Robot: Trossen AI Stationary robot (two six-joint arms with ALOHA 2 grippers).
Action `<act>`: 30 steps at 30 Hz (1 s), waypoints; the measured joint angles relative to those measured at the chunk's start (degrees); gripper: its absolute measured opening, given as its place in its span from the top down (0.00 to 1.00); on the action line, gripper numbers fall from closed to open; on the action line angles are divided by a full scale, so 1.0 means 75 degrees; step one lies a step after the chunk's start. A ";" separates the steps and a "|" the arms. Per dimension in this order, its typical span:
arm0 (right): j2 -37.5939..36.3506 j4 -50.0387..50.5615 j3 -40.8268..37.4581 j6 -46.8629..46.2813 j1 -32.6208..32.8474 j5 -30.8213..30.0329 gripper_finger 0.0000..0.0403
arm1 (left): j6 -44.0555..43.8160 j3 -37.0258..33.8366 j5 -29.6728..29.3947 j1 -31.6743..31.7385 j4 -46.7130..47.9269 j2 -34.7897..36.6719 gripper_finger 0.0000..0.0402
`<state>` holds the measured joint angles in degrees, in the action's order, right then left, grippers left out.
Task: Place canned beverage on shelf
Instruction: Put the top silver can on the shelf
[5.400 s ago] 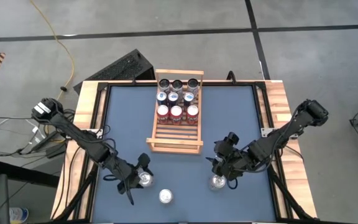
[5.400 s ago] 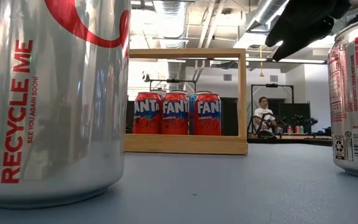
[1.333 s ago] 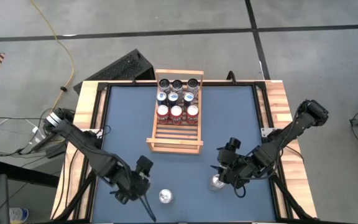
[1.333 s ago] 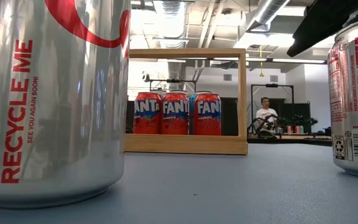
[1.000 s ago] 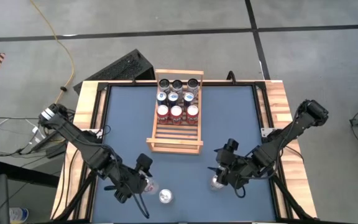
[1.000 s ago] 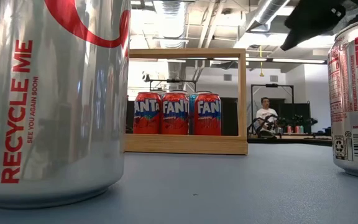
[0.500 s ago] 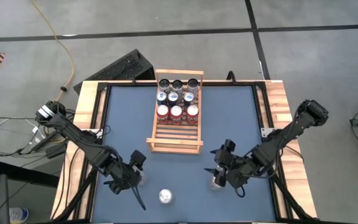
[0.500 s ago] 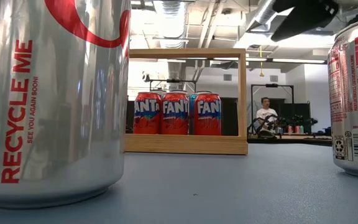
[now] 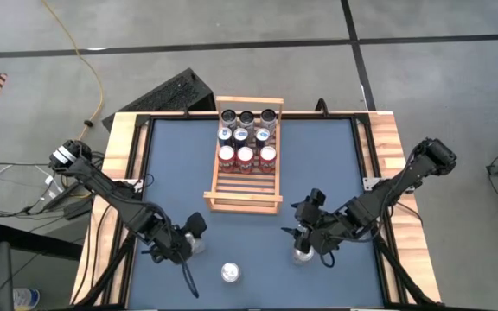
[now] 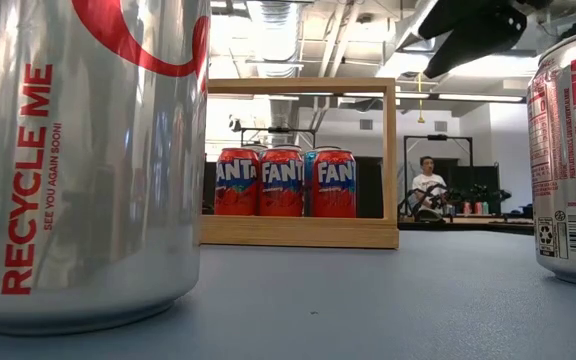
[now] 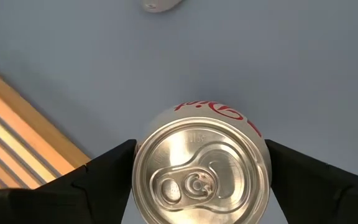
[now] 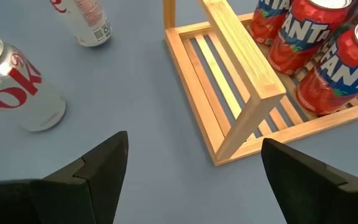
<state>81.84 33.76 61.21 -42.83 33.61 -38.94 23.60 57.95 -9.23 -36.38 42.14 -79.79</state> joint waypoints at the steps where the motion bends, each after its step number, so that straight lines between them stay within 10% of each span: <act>1: 0.0000 0.0003 0.0000 0.0003 0.0000 0.0000 0.16 | 0.0155 -0.0002 -0.0008 0.0000 0.0030 0.0000 0.22; 30: 0.0000 0.0015 0.0000 0.0178 0.0015 0.0198 0.16 | -0.1438 -0.0009 0.0580 0.0589 -0.0153 0.0000 0.20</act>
<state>81.84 33.87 61.21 -41.49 33.71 -37.45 12.81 57.89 -4.89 -31.96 40.99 -79.79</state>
